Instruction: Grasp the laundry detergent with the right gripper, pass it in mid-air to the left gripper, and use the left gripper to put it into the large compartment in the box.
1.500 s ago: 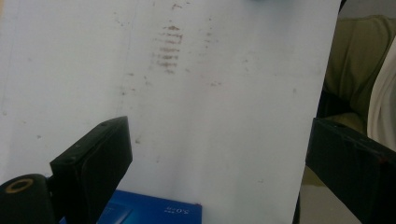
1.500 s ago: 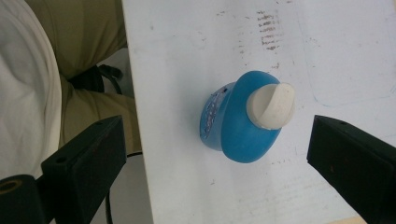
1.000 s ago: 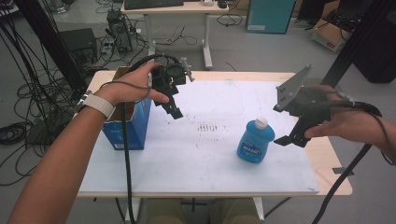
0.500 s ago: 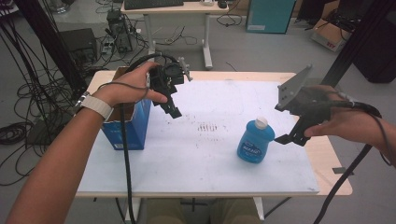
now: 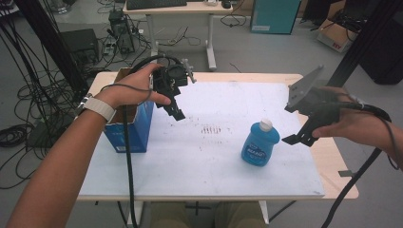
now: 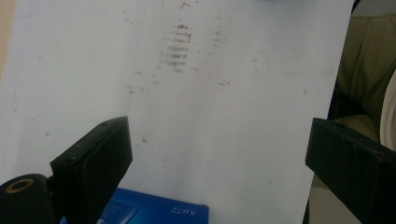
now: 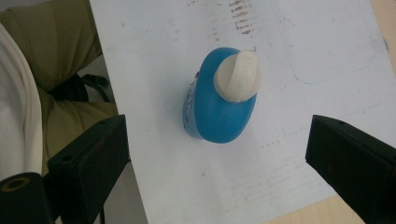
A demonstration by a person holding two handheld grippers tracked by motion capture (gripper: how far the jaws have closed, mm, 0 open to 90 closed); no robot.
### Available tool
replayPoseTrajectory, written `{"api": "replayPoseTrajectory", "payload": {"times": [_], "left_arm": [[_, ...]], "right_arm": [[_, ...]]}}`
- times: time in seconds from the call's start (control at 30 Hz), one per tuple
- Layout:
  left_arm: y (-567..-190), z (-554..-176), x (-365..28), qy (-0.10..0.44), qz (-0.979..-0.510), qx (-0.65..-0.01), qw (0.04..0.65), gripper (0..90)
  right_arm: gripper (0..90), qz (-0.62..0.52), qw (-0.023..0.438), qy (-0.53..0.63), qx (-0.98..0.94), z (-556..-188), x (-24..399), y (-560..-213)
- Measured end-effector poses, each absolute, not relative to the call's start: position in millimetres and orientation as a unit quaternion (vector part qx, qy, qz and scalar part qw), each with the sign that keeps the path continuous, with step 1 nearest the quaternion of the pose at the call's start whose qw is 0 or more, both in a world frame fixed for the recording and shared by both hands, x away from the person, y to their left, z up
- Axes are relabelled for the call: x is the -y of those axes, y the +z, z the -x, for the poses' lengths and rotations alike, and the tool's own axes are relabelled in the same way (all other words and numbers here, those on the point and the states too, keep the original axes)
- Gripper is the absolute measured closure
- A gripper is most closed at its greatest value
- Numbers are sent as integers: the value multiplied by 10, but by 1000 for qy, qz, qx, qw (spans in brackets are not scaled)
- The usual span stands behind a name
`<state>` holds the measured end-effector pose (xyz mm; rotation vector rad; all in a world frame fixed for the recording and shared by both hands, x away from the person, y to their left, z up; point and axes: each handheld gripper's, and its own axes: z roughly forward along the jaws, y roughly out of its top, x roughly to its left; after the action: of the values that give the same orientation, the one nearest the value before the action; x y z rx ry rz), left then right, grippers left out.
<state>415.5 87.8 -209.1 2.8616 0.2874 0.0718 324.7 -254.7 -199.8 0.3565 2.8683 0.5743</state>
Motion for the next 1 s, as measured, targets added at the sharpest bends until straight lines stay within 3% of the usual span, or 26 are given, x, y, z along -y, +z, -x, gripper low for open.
{"api": "replayPoseTrajectory", "payload": {"times": [1.0], "left_arm": [[-2130, -4183, -827, 25, -987, -89, 129, 77]], "right_arm": [[62, -212, 88, 215, -949, -3226, 2750, -2076]]}}
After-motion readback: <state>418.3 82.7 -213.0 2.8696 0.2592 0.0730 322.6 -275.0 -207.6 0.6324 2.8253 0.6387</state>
